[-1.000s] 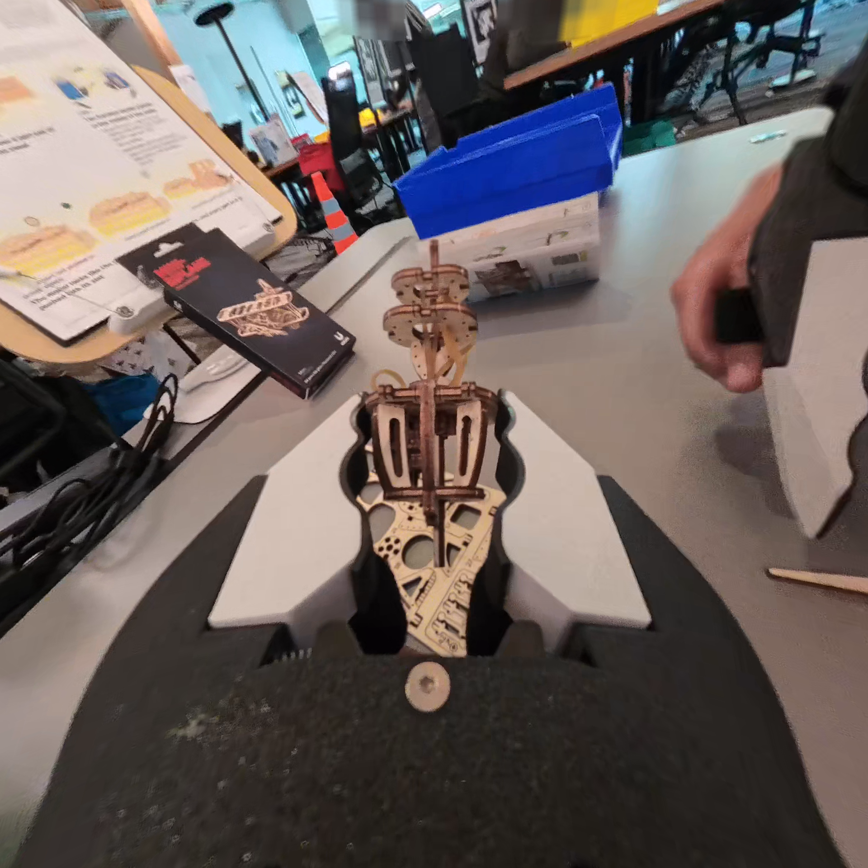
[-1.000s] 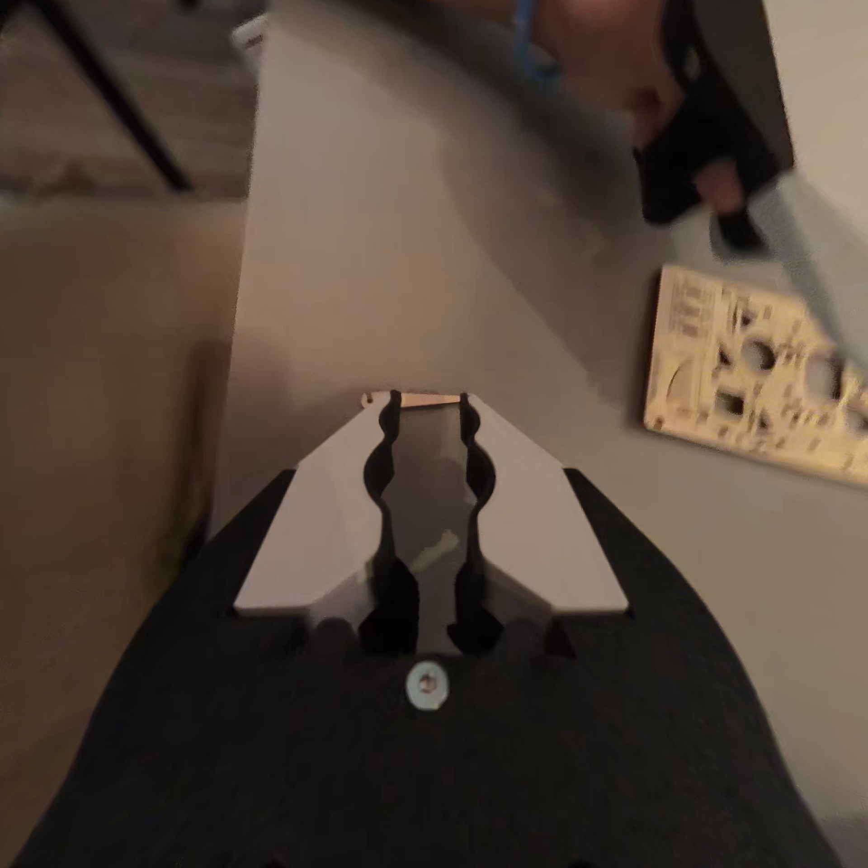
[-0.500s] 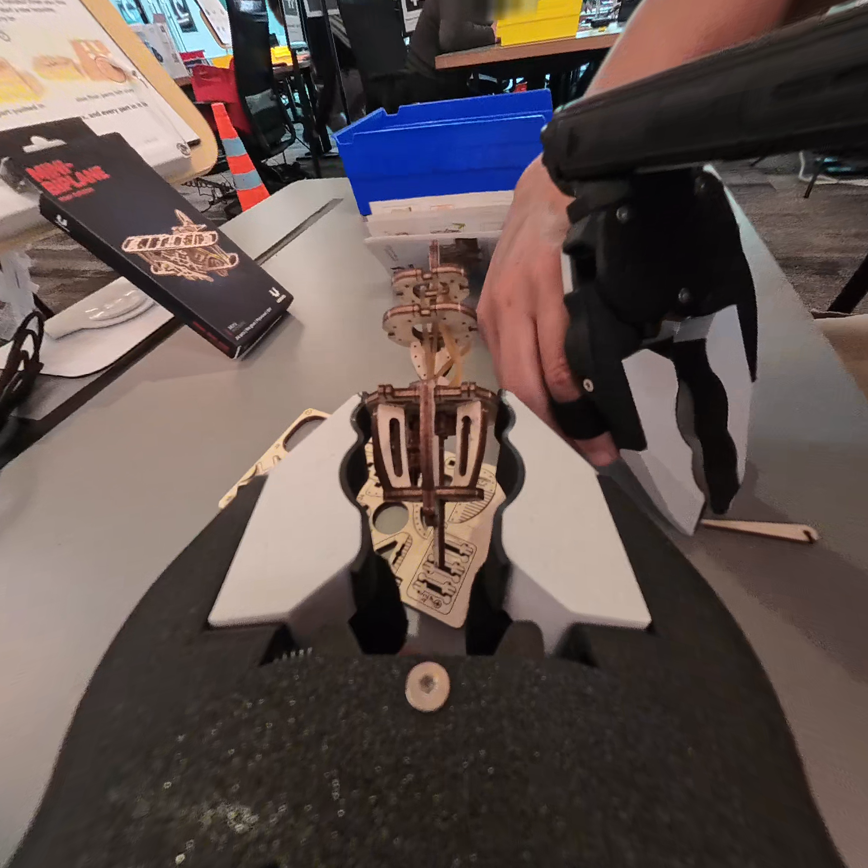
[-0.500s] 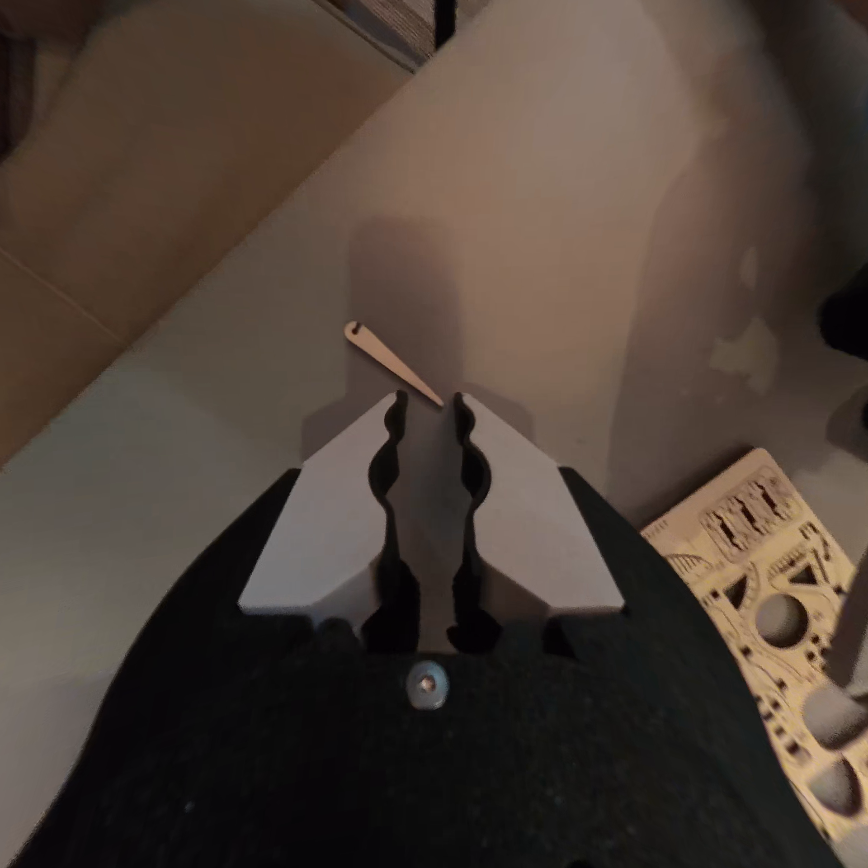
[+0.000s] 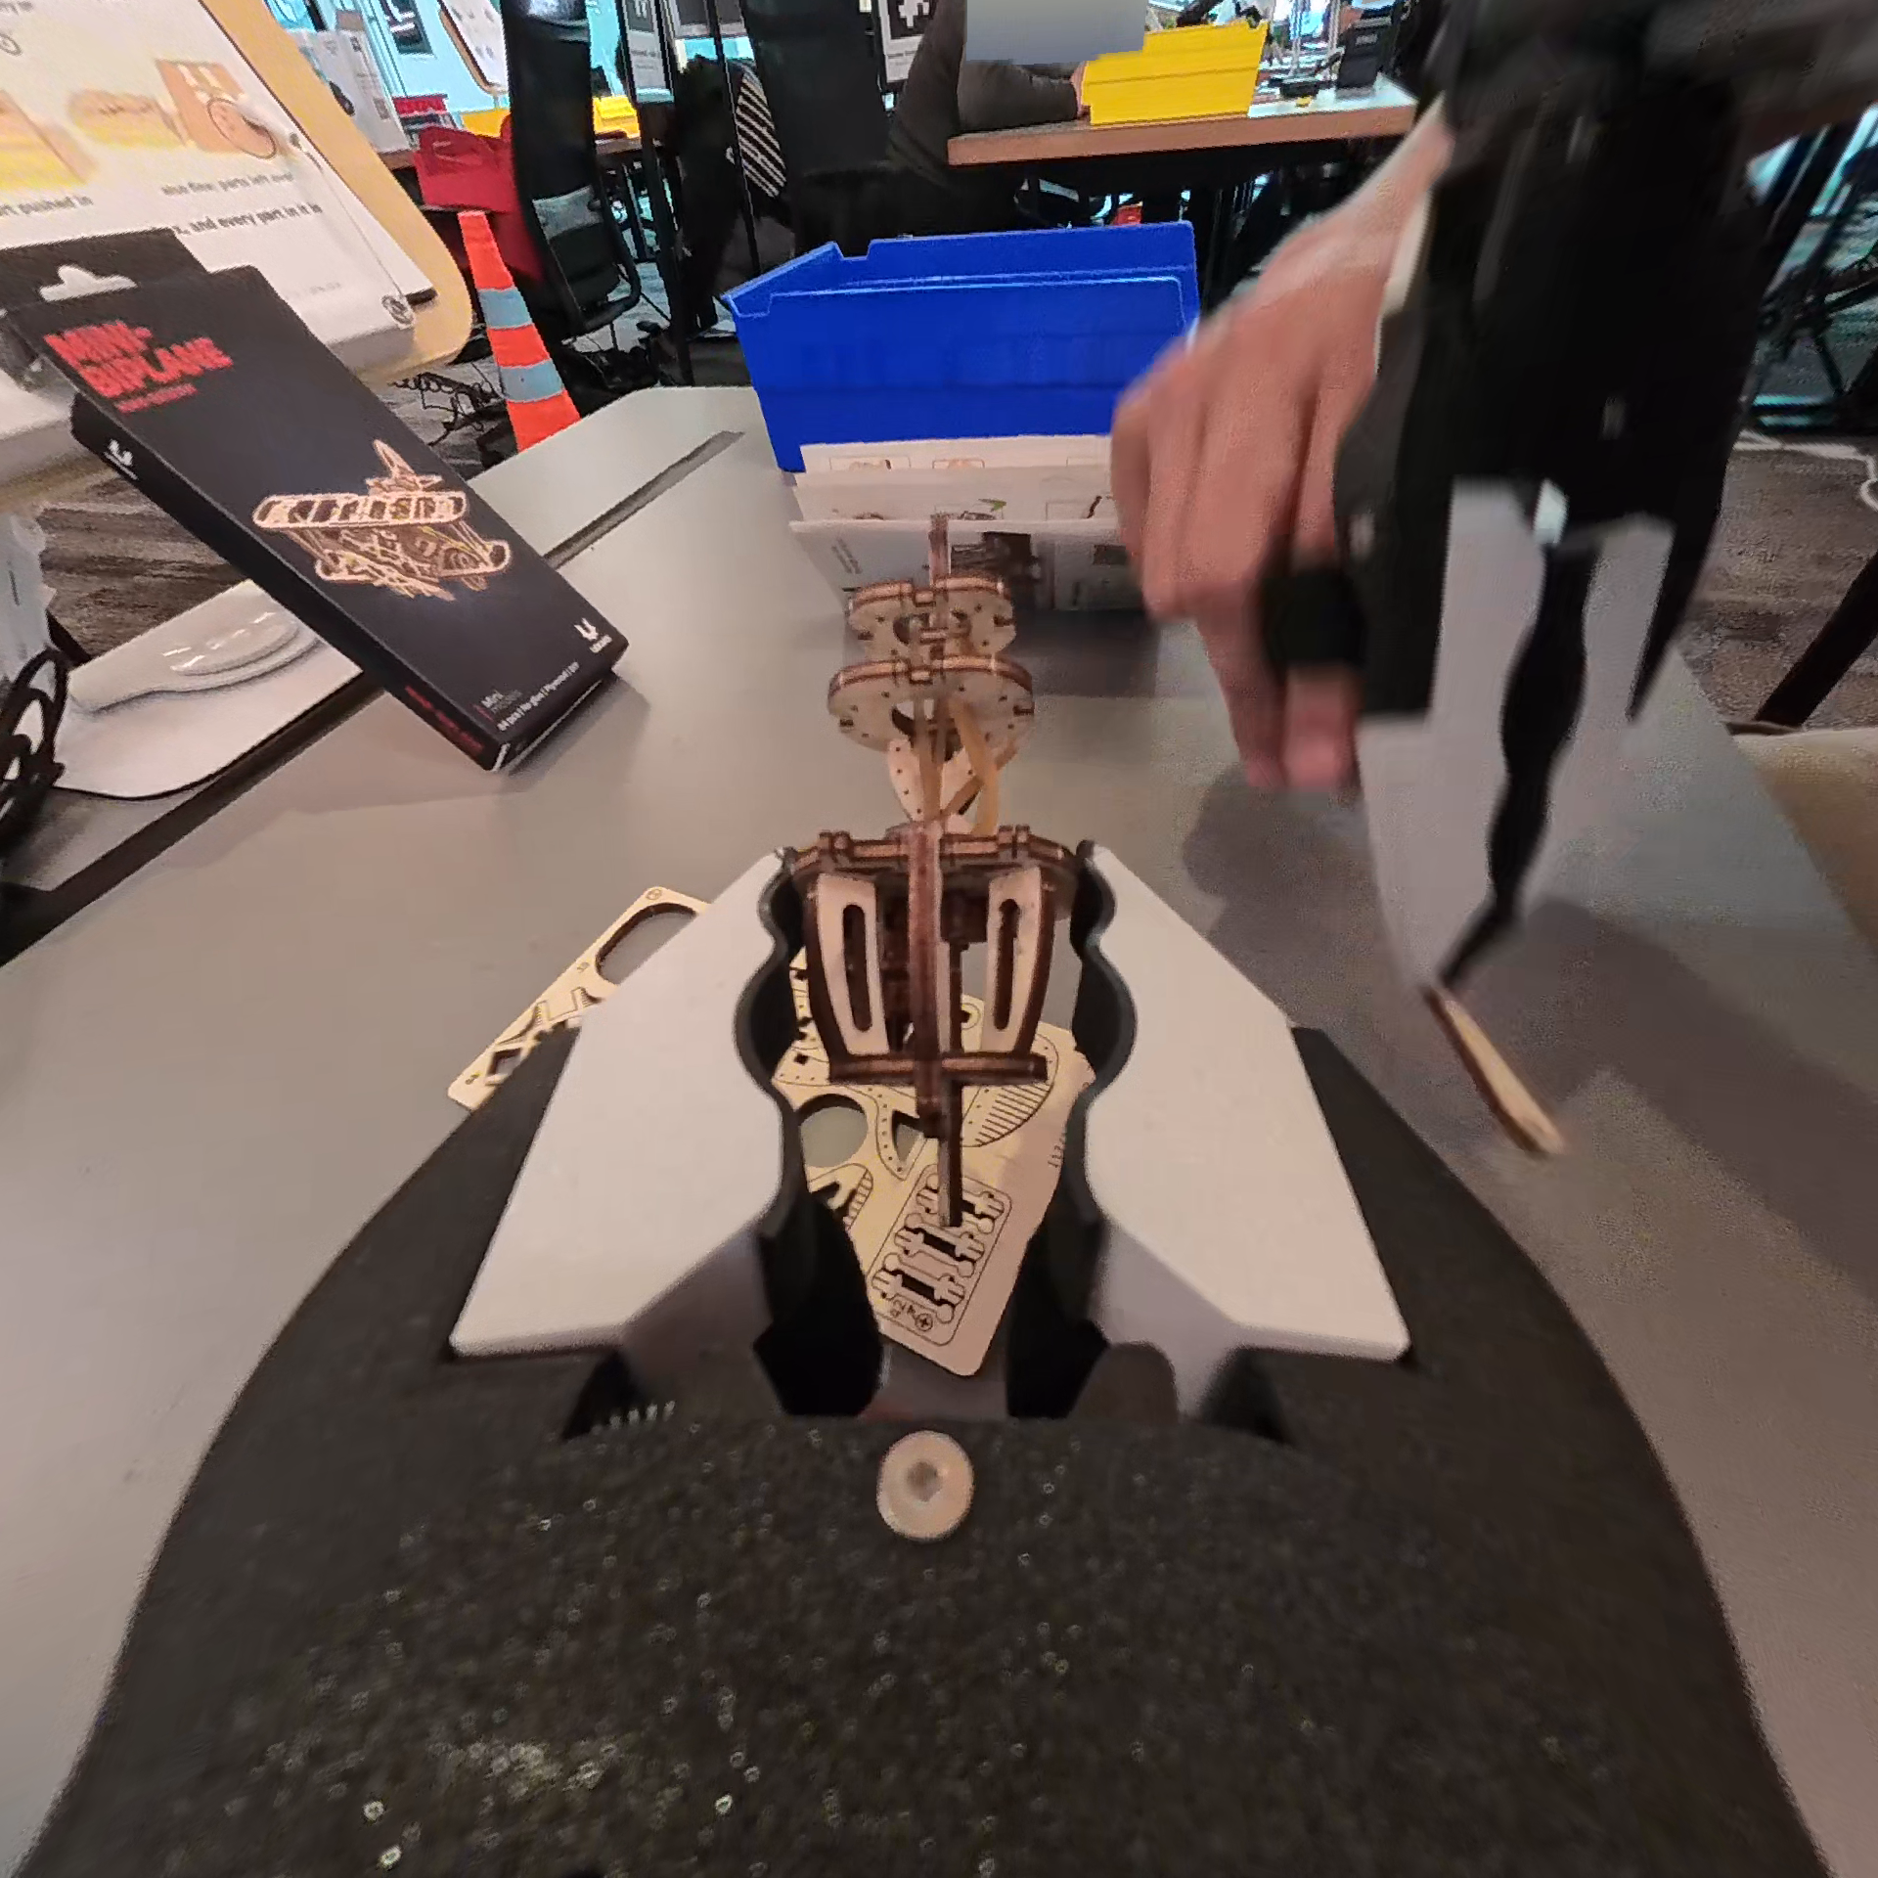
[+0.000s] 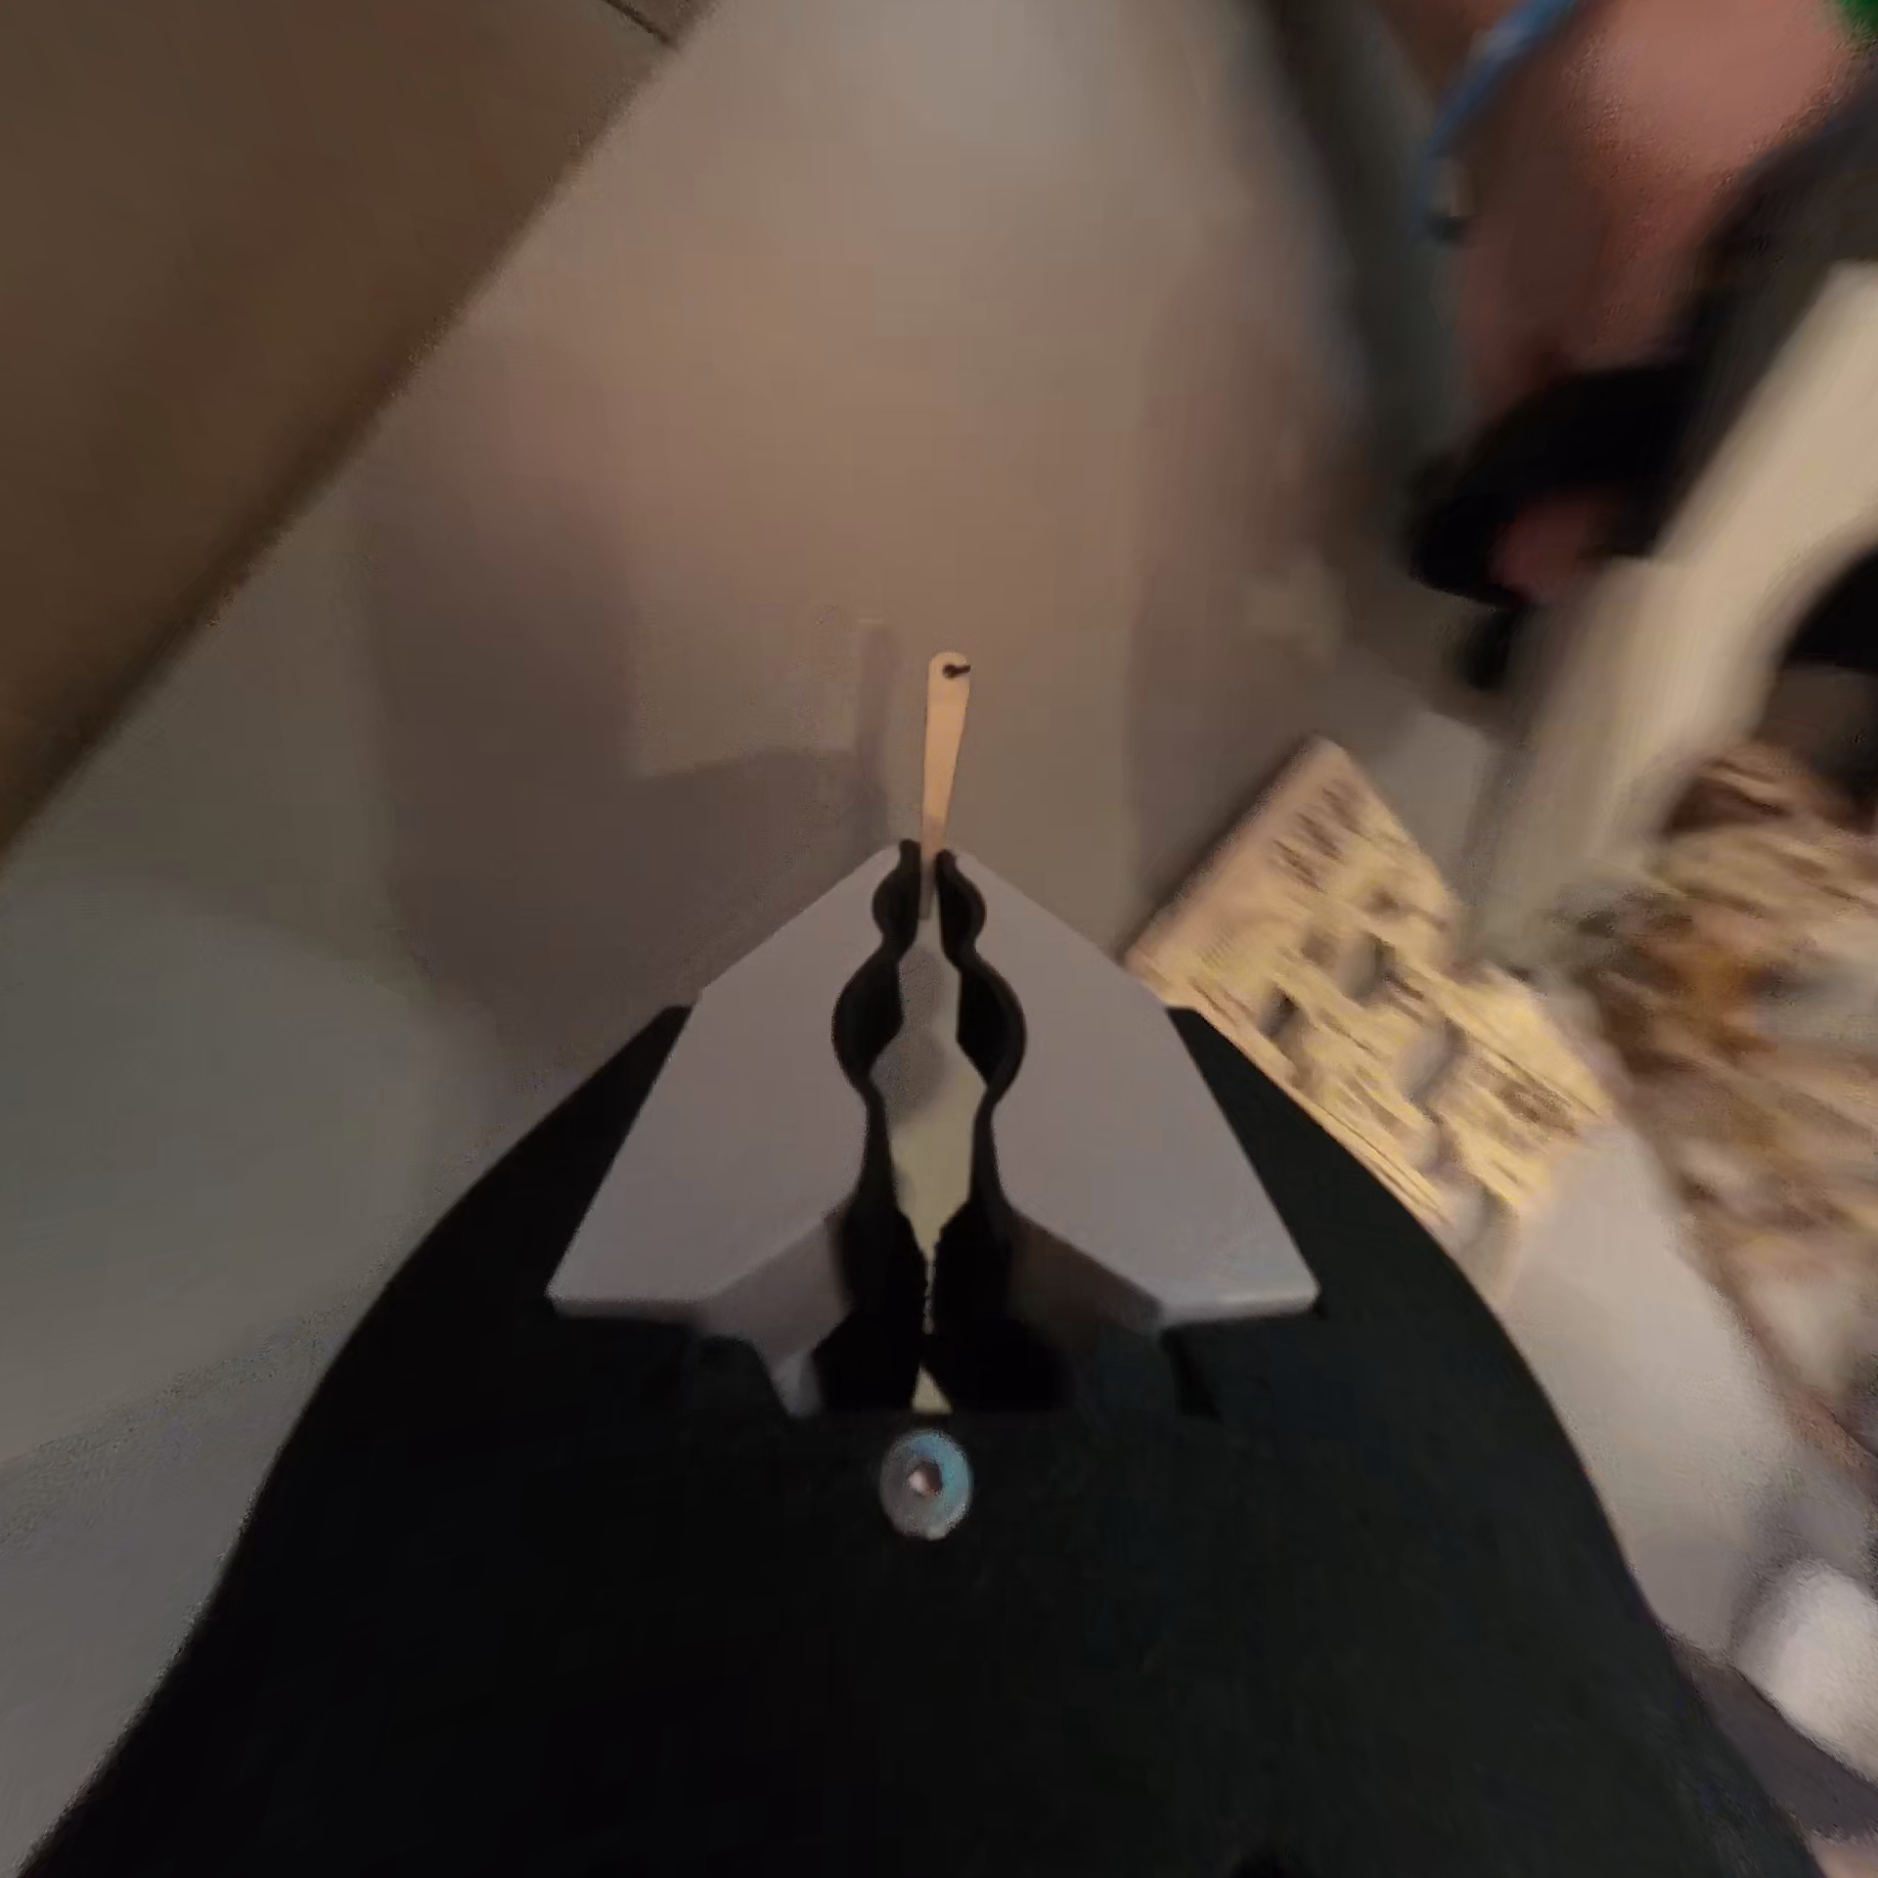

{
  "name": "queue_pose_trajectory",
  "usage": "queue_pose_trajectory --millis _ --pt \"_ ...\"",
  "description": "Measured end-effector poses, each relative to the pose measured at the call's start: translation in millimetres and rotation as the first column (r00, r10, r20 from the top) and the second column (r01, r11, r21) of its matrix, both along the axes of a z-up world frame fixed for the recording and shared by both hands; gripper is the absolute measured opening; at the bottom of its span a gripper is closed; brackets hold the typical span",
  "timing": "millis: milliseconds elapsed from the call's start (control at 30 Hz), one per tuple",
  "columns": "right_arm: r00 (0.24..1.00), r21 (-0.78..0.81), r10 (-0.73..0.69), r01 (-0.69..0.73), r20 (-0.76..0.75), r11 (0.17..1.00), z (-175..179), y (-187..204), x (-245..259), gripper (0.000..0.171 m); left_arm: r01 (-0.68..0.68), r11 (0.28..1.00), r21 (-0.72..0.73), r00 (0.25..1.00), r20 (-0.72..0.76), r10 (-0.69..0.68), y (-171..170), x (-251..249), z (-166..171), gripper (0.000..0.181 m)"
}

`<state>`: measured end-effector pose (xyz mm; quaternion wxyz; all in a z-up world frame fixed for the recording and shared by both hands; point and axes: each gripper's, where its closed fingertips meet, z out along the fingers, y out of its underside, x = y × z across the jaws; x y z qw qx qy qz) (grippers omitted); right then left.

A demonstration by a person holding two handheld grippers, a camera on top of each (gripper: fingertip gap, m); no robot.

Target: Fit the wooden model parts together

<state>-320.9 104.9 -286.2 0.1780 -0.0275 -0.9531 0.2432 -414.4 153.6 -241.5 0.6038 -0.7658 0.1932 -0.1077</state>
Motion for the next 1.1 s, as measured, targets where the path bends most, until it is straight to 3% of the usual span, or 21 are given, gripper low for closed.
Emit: queue_pose_trajectory --millis 33,100,133,233,467,900,1100 --pt "0.993 0.061 -0.021 0.029 -0.117 0.998 19 17 -10 0.002 0.002 1.0 -0.003 1.0 0.008 -0.002 0 1 0 0.049" --pt "0.934 0.22 -0.005 0.089 -0.356 0.971 61 54 -26 0.002 0.026 0.999 -0.028 0.999 0.036 -0.025 -1 4 -2 0.045" --pt "0.9 0.293 0.018 0.123 -0.437 0.948 79 69 -30 0.002 0.036 0.999 -0.037 0.998 0.052 -0.035 -2 6 -2 0.053" --pt "0.847 0.464 0.096 0.188 -0.523 0.866 107 102 -32 0.002 0.057 0.997 -0.054 0.995 0.085 -0.052 -2 9 -3 0.05" --pt "0.782 0.637 0.286 0.177 -0.555 0.751 110 106 -45 0.002 0.078 0.996 -0.052 0.993 0.097 -0.073 -4 15 -2 0.05" --pt "0.768 0.728 0.405 0.113 -0.495 0.676 98 87 -54 0.001 0.105 0.992 -0.07 0.992 0.081 -0.1 -5 22 -5 0.05" --pt "0.701 0.79 0.527 0.085 -0.48 0.607 97 84 -55 0.001 0.16 0.982 -0.104 0.978 0.153 -0.143 -10 28 -6 0.05"
